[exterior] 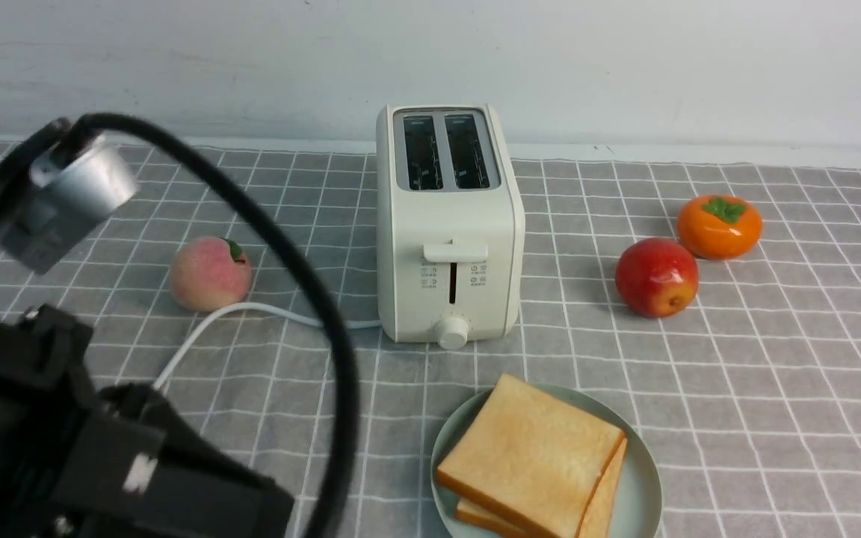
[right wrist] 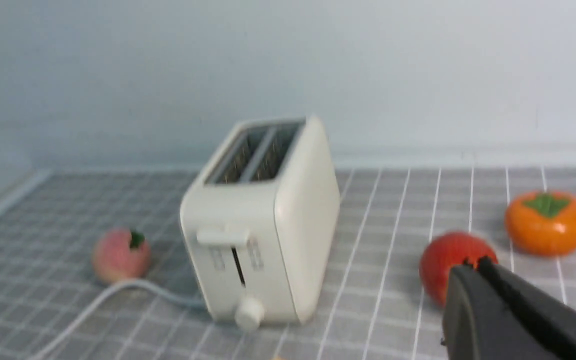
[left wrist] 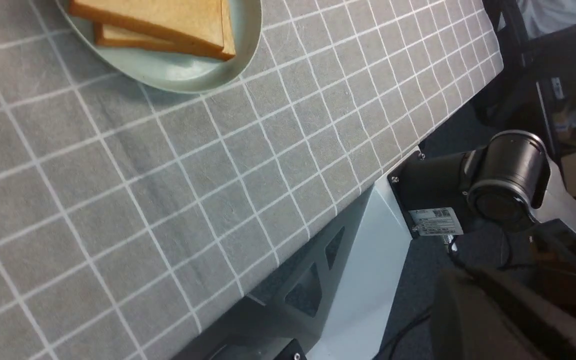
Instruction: Take toasted bread from bread machine on grey coffee table place on plate.
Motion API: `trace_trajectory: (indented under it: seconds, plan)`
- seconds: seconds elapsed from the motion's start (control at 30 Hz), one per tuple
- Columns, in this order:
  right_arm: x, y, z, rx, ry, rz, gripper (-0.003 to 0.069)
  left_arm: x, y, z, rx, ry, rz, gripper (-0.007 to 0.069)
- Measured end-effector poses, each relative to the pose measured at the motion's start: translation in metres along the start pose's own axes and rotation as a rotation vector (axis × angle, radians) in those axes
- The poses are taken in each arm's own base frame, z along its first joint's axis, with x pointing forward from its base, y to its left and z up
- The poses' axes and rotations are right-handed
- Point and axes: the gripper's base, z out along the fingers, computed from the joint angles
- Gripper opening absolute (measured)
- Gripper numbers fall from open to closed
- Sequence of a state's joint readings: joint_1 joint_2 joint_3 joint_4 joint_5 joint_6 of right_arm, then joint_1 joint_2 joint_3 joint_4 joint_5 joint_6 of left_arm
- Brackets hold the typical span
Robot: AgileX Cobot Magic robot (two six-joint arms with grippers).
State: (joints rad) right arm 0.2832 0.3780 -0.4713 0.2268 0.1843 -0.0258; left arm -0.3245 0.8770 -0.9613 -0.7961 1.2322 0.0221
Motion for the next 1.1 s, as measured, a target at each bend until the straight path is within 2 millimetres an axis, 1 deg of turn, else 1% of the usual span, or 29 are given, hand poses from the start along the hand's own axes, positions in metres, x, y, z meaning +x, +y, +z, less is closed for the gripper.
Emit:
trace_trajectory:
  seconds: [0.07,0.13,0.17,0.2,0.23,0.33,0.37,0.4,0.43,0.47,0.5,0.53,0.63,0.67,0.77,0.9,1.1]
  plan:
    - [0.002,0.0,-0.008,-0.005,-0.037,-0.004,-0.0016,0.015,-0.003,-0.008,0.009,-0.021,-0.011,-0.0014]
    - [0.002,0.0,-0.012,-0.008,-0.05,-0.006,-0.0016,0.026,-0.003,-0.012,0.015,-0.034,-0.027,-0.0014]
    - [0.003,0.0,-0.018,-0.013,-0.057,-0.007,-0.0015,0.042,-0.006,-0.02,0.028,-0.066,-0.021,-0.0014]
    - [0.003,0.0,-0.019,-0.014,-0.055,-0.007,-0.0015,0.044,-0.006,-0.02,0.029,-0.068,-0.022,-0.0014]
    - [0.003,0.001,-0.022,-0.017,-0.058,-0.008,-0.0014,0.058,-0.008,-0.026,0.041,-0.096,-0.002,-0.0014]
    - [0.007,0.001,-0.023,-0.02,-0.024,-0.01,-0.0012,0.085,-0.008,-0.037,0.057,-0.169,0.048,-0.0014]
    - [0.008,0.001,-0.023,-0.02,-0.01,-0.01,-0.0011,0.091,-0.007,-0.04,0.05,-0.206,0.069,-0.0014]
    - [0.008,0.001,-0.023,-0.02,-0.007,-0.01,-0.0011,0.092,-0.007,-0.041,0.048,-0.215,0.073,-0.0014]
    - [0.011,0.001,-0.023,-0.021,0.016,-0.011,-0.0009,0.098,-0.003,-0.046,0.007,-0.297,0.116,-0.0014]
    - [0.012,0.001,-0.023,-0.021,0.029,-0.011,-0.0008,0.099,0.001,-0.049,-0.04,-0.345,0.144,-0.0014]
    - [0.012,0.001,-0.023,-0.021,0.032,-0.011,-0.0008,0.098,0.003,-0.049,-0.064,-0.355,0.156,-0.0014]
    - [0.013,0.001,-0.023,-0.021,0.047,-0.011,-0.0008,0.096,0.01,-0.053,-0.157,-0.417,0.207,-0.0014]
    - [0.015,0.001,-0.024,-0.022,0.068,-0.011,-0.0007,0.087,0.023,-0.06,-0.348,-0.507,0.288,-0.0014]
    - [0.016,0.001,-0.024,-0.022,0.075,-0.011,-0.0006,0.085,0.027,-0.063,-0.411,-0.529,0.312,-0.0014]
    - [0.017,0.001,-0.024,-0.022,0.082,-0.011,-0.0003,0.082,0.035,-0.069,-0.529,-0.544,0.351,-0.0014]
    - [0.017,0.001,-0.024,-0.022,0.082,-0.011,-0.0001,0.081,0.039,-0.072,-0.6,-0.551,0.373,-0.0014]
    - [0.017,0.001,-0.024,-0.022,0.082,-0.011,0.0002,0.081,0.04,-0.073,-0.618,-0.552,0.379,-0.0014]
